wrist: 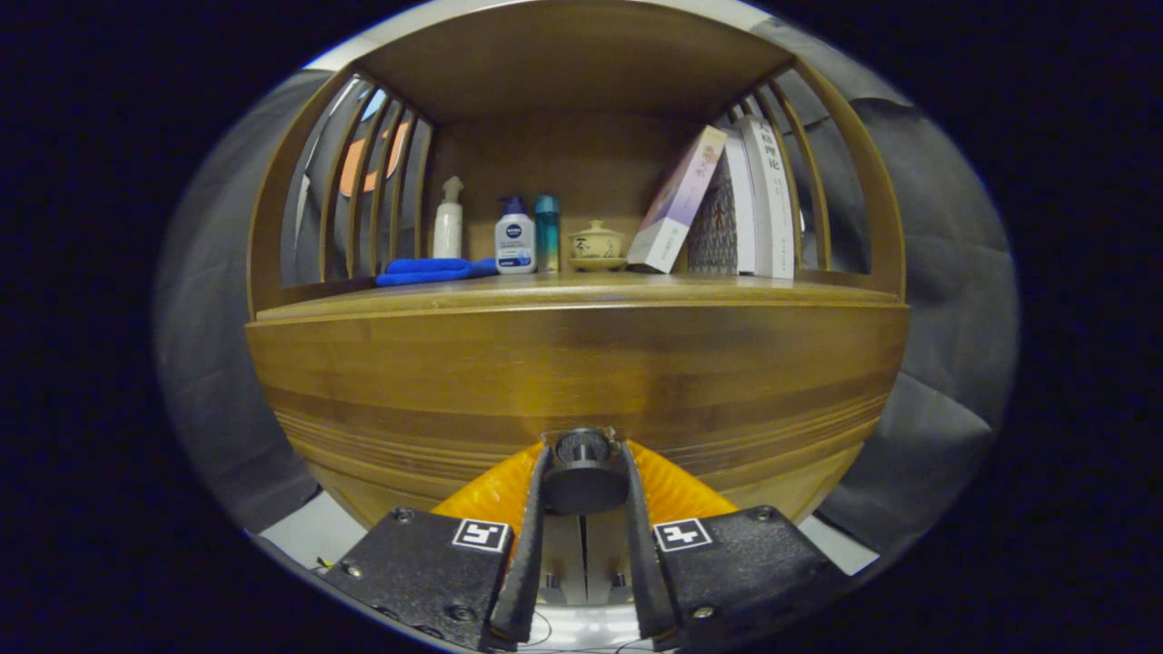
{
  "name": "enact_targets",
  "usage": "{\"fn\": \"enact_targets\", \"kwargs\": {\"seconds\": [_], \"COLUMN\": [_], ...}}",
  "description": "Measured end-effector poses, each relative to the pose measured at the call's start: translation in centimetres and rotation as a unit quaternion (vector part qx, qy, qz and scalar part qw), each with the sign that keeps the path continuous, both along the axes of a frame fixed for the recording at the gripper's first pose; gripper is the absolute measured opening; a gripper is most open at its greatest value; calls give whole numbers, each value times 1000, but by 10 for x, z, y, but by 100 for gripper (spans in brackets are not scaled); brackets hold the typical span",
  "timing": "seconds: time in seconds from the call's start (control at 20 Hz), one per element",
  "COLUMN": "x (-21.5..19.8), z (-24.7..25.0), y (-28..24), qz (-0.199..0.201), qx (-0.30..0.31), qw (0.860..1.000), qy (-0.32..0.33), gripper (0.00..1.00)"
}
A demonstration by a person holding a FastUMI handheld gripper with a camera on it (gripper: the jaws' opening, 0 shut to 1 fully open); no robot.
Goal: Pull open the drawer, take out the items inside it, and place them on the countertop above the cabinet.
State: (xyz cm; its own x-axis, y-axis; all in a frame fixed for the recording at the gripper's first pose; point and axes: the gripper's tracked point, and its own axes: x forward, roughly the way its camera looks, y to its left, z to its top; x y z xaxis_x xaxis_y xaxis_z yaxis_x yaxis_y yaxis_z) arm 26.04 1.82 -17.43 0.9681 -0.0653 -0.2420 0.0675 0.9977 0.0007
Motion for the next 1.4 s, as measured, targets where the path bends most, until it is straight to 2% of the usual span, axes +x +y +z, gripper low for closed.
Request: {"fn": "enact_targets", "kwargs": {"seconds": [0.15,0.4,1.4], "x": [0,-7,-133], "z": [0,1,-4], "y": [1,0,1], "qz": [5,7,12], "qx": [23,11,13], "qw": [1000,1000,1000], "qy": [12,23,7], "gripper": [40,34,33]}}
